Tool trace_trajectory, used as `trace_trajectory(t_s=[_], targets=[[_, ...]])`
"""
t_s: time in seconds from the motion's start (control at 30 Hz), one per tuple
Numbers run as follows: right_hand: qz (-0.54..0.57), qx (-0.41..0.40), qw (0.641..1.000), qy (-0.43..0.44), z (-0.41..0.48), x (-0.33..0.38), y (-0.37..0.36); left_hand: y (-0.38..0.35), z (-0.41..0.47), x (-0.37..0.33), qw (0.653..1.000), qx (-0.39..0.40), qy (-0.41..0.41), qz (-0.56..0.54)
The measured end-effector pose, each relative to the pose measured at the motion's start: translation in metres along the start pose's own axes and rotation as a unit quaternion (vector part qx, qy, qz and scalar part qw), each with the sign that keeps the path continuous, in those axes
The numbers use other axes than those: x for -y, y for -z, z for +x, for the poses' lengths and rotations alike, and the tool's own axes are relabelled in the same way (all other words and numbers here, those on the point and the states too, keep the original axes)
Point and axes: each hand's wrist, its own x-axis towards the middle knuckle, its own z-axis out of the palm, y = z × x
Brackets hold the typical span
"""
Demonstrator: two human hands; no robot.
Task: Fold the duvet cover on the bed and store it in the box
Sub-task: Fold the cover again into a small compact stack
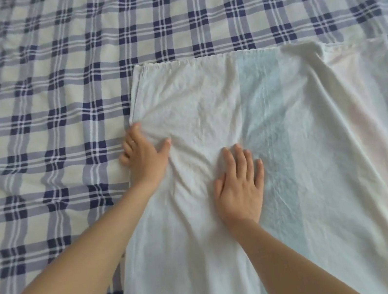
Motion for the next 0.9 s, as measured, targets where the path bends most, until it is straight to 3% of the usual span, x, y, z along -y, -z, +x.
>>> trace_trajectory(t_s=[0.13, 0.33, 0.43, 0.53, 0.63, 0.8, 0.9], targets=[[-0.006, -0.010, 1.000, 0.000, -0.003, -0.001, -0.004, 0.005, 0.049, -0.012, 0.998, -0.004, 0.065, -0.007], [-0.015, -0.021, 1.000, 0.000, -0.002, 0.002, -0.007, 0.009, 0.079, -0.012, 0.998, -0.039, -0.021, -0.033], [-0.016, -0.018, 1.000, 0.007, 0.000, 0.006, -0.007, 0.007, 0.093, -0.014, 0.997, -0.029, 0.035, -0.063], [-0.024, -0.020, 0.999, 0.008, -0.001, 0.007, -0.006, 0.009, 0.103, -0.023, 0.996, 0.044, 0.073, -0.013], [-0.028, -0.029, 0.999, -0.001, -0.001, -0.002, -0.007, 0.005, 0.104, -0.034, 0.995, 0.086, 0.038, 0.023], [-0.002, -0.029, 0.998, 0.053, 0.025, 0.000, 0.025, 0.003, 0.104, -0.014, 0.998, -0.027, 0.013, 0.060], [0.094, -0.055, 0.994, 0.028, 0.082, -0.039, 0.061, -0.002, 0.114, -0.008, 0.994, -0.091, 0.004, 0.065]])
